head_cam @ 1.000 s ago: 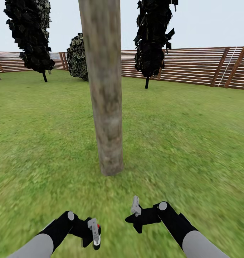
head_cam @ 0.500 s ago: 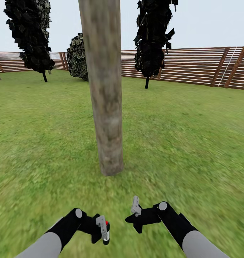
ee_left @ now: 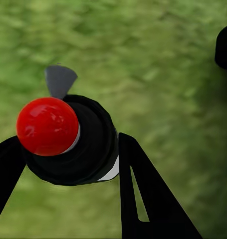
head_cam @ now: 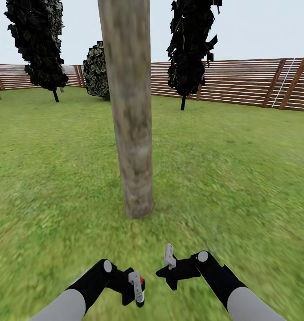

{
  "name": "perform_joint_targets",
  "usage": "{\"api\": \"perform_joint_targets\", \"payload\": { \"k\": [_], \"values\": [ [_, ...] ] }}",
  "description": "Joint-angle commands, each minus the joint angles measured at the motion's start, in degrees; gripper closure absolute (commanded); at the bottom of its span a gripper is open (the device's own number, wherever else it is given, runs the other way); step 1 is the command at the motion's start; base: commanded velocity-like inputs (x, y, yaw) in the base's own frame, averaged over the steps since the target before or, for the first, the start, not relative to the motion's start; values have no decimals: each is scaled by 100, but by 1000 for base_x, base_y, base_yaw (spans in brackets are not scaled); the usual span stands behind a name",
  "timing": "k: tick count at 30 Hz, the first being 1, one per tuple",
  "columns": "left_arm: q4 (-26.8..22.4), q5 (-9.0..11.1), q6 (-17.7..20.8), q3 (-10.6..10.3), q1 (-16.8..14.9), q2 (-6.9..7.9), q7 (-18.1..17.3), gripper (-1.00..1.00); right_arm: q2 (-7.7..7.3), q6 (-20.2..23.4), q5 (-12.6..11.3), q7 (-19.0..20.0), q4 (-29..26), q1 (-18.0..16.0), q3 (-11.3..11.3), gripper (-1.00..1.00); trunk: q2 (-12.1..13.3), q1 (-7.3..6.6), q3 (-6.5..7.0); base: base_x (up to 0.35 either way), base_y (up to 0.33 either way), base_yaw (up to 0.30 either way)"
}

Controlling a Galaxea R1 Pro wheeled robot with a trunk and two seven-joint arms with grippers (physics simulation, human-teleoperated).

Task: In the garden, pick up the pesticide atomizer on the floor and spray pesticide onto both trees until each tree trunk is fully covered.

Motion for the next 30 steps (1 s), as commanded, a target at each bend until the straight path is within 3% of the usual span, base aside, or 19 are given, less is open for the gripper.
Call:
{"api": "perform_joint_targets", "payload": {
  "k": [1,6,8,10,23,30],
  "values": [
    [-10,3,-2,-1,-2,-16,1,100,0,0,-1,0,0,-2,1,100,0,0,0,0,0,0],
    [-170,22,-17,15,4,-59,-6,100,0,0,-2,0,0,1,3,100,0,0,0,0,0,0],
    [-199,25,-22,11,5,-178,-12,100,0,0,1,0,0,-1,8,100,0,0,0,0,0,0],
    [-203,25,-24,9,5,-204,-15,100,0,0,-1,-1,0,1,9,100,0,0,0,0,0,0],
    [-196,34,-44,17,27,-252,-23,100,0,0,-2,-4,0,0,9,100,0,0,0,0,0,0],
    [-196,35,-273,16,22,-262,-106,100,0,0,-1,-8,0,2,7,100,0,0,0,0,0,0]
  ]
}}
